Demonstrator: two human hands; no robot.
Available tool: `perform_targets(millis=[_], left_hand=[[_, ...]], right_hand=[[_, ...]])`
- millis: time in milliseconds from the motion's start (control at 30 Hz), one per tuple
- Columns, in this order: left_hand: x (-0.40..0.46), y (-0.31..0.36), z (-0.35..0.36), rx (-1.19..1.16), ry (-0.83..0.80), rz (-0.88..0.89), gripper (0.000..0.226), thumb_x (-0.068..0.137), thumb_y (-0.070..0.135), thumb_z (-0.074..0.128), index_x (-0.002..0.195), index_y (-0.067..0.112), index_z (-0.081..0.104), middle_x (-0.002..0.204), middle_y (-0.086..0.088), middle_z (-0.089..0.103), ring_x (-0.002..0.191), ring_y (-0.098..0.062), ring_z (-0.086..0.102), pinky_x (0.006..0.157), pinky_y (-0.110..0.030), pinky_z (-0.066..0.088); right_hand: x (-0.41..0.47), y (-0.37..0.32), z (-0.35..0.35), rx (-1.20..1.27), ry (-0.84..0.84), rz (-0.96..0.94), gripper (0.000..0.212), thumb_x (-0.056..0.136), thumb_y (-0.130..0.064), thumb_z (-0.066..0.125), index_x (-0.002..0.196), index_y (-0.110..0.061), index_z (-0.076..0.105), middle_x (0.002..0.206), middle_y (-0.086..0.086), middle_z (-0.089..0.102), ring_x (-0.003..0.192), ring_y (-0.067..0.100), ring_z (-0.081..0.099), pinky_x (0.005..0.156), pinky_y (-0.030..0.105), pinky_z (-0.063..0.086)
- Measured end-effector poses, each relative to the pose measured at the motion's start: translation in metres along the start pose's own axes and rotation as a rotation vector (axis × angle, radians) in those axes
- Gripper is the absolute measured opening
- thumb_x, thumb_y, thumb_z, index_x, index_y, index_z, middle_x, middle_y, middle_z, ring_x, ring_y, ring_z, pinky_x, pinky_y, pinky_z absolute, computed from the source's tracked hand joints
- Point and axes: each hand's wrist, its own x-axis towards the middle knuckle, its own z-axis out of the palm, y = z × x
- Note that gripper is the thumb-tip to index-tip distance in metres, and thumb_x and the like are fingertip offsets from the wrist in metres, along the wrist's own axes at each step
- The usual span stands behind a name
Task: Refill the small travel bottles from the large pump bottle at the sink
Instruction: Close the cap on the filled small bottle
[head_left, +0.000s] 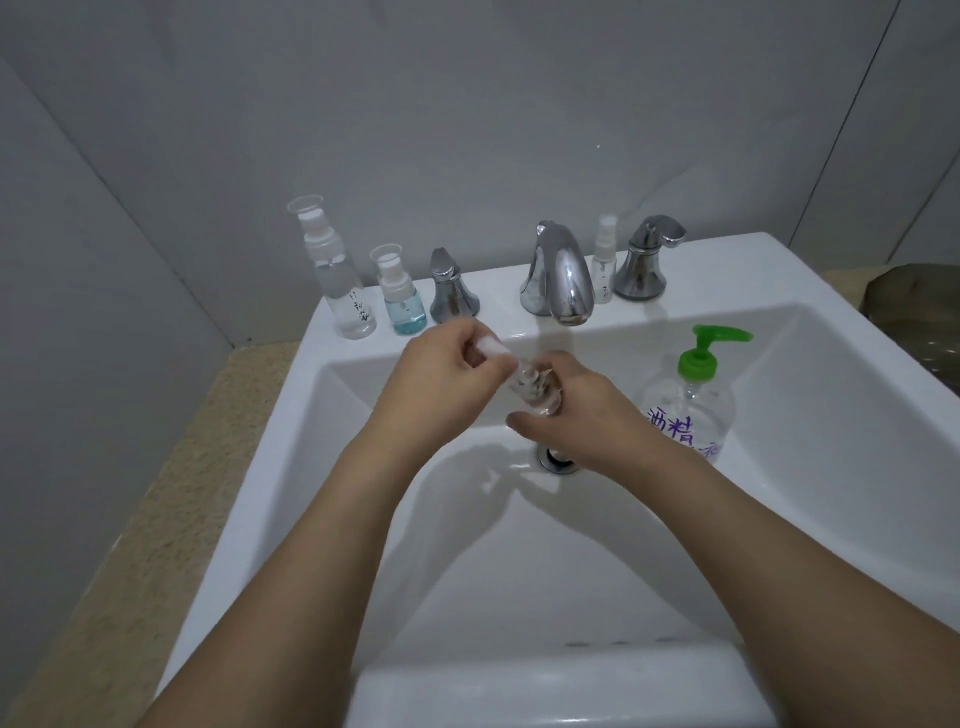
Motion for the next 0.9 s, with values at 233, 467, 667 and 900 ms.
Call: perform_targets(millis=[233,467,667,900], left_hand=[[0.024,0.045,0.005,0.411,0.311,0.083,0.021,0.091,0.036,0.050,0.087,0.016,0.055,0.082,0.001,0.062,0.078,-0.024,0.058,0.063,-0.036,0.045],[0.047,0.054,0.020,0.471,0.376,-0.002,0.022,0.098,0.024,0.040,0.102,0.007,0.053,0.097,-0.013,0.060,0.091,-0.035,0.056,0.066,-0.033,0.033],[0.068,0.050,0.025,0.386,0.363,-0.040,0.015,0.096,0.020,0.043,0.094,0.007,0.050,0.082,-0.007,0.052,0.093,-0.033,0.051,0.064,-0.033,0.029],[0.079,0.048,0.030,0.279,0.378,-0.087,0.020,0.094,0.021,0.043,0.099,0.005,0.055,0.086,-0.012,0.062,0.097,-0.036,0.054,0.063,-0.032,0.035]], right_hand=[[0.002,0.003,0.003,-0.002,0.038,-0.019,0.049,0.085,-0.036,0.068,0.128,-0.023,0.049,0.104,-0.006,0.056,0.090,0.012,0.056,0.080,0.030,0.047],[0.003,0.007,0.002,-0.116,0.027,-0.024,0.051,0.087,-0.030,0.063,0.134,-0.020,0.046,0.116,-0.001,0.056,0.093,0.014,0.053,0.083,0.029,0.044],[0.005,0.009,0.004,-0.172,0.036,0.001,0.057,0.086,-0.029,0.061,0.138,-0.019,0.041,0.127,0.005,0.051,0.112,0.025,0.054,0.091,0.036,0.046],[0.006,0.008,0.004,-0.181,0.033,0.005,0.055,0.086,-0.029,0.060,0.137,-0.019,0.042,0.127,0.005,0.051,0.112,0.025,0.055,0.091,0.038,0.047]])
